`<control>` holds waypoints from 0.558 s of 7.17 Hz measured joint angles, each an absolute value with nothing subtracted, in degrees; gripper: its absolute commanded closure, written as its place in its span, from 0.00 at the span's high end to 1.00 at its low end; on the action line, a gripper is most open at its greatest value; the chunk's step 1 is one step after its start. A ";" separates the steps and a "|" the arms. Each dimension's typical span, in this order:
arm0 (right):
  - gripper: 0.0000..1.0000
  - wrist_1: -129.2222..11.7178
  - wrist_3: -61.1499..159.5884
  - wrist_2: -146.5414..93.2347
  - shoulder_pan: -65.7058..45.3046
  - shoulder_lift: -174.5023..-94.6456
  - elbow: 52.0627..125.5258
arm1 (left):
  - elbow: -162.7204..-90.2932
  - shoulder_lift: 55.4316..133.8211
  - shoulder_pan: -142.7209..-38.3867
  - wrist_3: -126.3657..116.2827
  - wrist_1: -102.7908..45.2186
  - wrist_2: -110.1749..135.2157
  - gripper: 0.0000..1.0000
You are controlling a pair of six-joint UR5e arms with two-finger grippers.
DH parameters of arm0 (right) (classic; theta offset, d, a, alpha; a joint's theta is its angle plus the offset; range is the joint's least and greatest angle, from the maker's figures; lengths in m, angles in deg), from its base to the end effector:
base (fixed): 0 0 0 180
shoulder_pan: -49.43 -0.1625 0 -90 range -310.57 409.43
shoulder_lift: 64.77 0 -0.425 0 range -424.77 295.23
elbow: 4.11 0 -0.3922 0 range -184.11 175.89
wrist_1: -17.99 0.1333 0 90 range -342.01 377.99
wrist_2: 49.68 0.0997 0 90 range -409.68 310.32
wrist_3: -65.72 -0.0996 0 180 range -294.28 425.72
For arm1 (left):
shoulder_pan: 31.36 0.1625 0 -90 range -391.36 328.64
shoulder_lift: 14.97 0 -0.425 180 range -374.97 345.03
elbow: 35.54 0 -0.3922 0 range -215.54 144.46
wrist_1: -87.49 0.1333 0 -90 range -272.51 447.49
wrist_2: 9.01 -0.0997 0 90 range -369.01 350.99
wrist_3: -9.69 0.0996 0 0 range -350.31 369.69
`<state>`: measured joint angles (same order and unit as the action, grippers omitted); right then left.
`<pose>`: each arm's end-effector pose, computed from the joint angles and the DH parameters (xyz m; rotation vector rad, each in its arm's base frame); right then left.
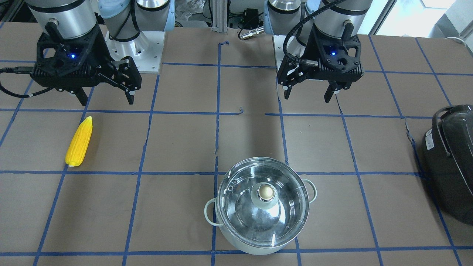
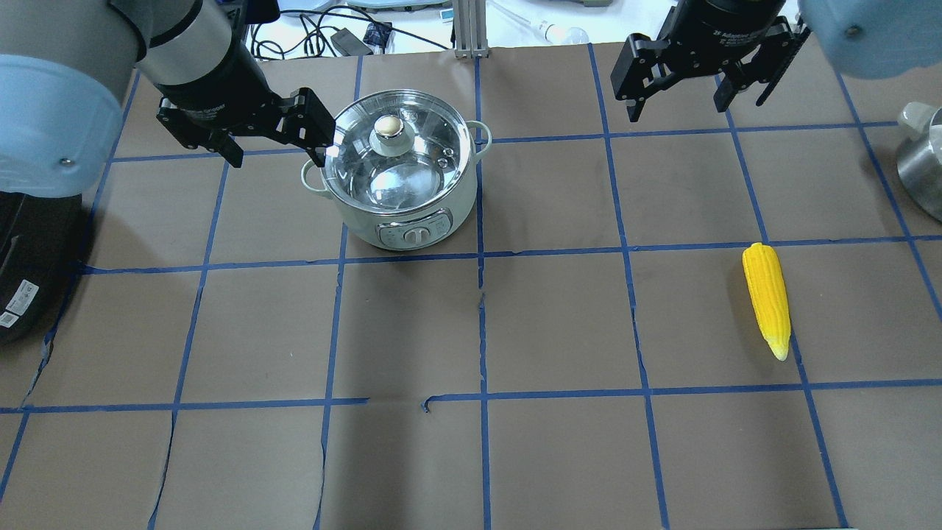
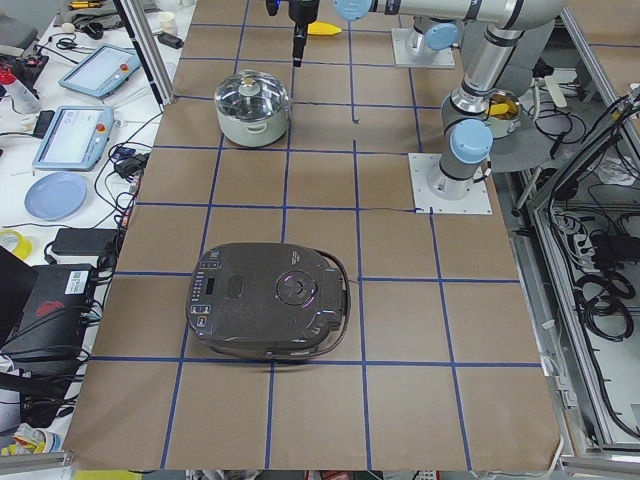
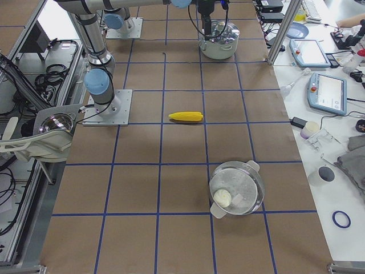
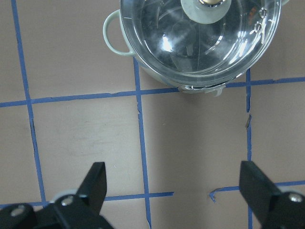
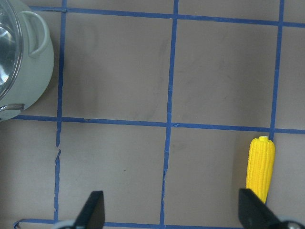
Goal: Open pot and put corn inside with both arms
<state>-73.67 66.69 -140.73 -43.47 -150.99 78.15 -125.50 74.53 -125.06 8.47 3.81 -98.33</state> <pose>0.1580 -0.5209 0.5243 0.1040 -3.1194 0.1537 -0.1664 -0.4896 0.5042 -0.0686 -3.1183 0.1860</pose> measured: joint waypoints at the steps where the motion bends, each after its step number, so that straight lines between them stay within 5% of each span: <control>1: 1.00 -73.66 66.69 -140.73 -43.47 -150.99 78.15 | -125.47 74.59 -124.74 8.46 3.76 -98.26 1.00; 4: 1.00 -73.57 66.73 -140.73 -43.47 -150.99 78.15 | -125.93 74.37 -124.61 8.46 3.79 -98.30 1.00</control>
<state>-73.57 66.73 -140.73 -43.47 -150.99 78.15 -125.93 74.37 -124.61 8.46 3.79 -98.30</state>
